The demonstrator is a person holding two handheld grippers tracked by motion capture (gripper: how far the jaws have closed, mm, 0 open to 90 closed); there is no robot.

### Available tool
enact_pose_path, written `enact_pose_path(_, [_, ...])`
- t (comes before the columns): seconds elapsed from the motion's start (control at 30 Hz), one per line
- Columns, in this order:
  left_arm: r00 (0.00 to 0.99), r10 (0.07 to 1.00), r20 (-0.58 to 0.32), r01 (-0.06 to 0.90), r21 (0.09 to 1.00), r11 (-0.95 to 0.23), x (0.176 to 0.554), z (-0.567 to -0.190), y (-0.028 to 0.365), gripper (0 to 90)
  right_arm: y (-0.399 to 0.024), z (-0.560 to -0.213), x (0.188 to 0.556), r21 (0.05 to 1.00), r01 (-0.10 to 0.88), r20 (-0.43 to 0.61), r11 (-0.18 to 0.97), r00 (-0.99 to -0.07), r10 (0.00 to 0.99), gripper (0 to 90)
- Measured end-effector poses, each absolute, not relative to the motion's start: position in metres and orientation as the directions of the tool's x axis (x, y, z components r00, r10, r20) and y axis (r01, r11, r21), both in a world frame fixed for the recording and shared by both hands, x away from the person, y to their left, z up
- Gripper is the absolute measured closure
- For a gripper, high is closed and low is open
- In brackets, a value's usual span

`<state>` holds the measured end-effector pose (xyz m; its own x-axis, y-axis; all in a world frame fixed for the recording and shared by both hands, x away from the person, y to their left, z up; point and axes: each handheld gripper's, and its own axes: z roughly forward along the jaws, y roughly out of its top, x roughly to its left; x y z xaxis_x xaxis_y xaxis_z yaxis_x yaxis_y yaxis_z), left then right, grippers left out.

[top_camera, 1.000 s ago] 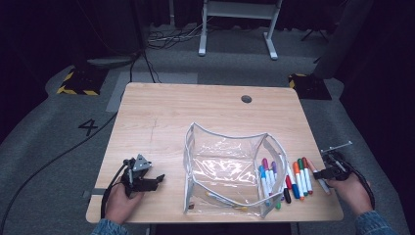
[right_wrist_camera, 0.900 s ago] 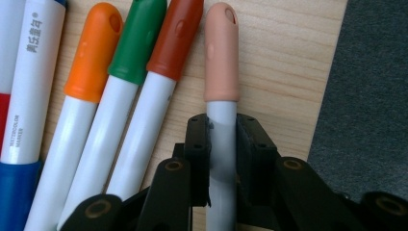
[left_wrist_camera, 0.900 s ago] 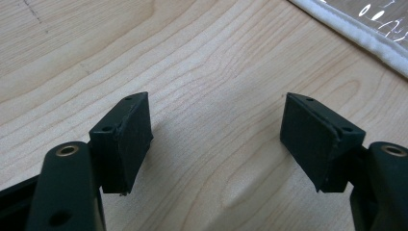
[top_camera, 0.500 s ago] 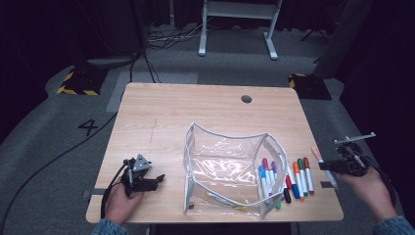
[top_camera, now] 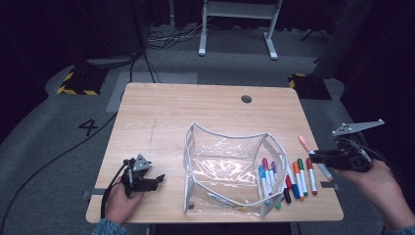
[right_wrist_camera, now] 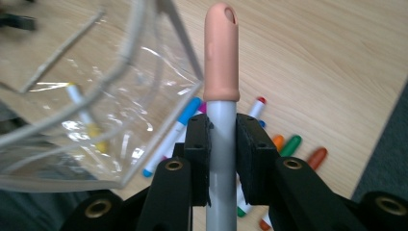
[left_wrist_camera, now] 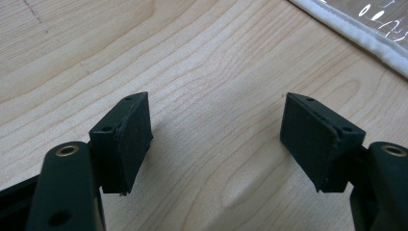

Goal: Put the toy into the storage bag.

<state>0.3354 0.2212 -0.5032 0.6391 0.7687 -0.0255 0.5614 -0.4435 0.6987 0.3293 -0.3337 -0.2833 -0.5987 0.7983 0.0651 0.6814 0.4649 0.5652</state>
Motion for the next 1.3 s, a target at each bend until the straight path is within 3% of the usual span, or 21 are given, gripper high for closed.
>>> enact_pose_path(0.27, [0.639,0.768,-0.025,0.561,0.699,-0.444,0.335,-0.503,0.221,26.7,-0.278,-0.248,0.317,0.593,0.561,0.049,0.577,-0.741,0.67,76.3])
enact_pose_path(0.53, [0.641,0.767,-0.021,0.559,0.698,-0.448,0.336,-0.503,0.221,26.7,-0.223,-0.241,0.314,0.571,0.464,0.031,0.678,-0.837,0.546,76.3])
enact_pose_path(0.77, [0.641,0.767,-0.021,0.559,0.698,-0.448,0.336,-0.503,0.221,26.7,-0.165,-0.254,0.316,0.502,0.384,0.031,0.775,-0.903,0.428,76.3])
enact_pose_path(1.3, [0.641,0.768,-0.021,0.559,0.698,-0.447,0.336,-0.503,0.221,26.6,-0.1,-0.315,0.329,0.3,0.345,0.072,0.889,-0.938,0.34,76.2])
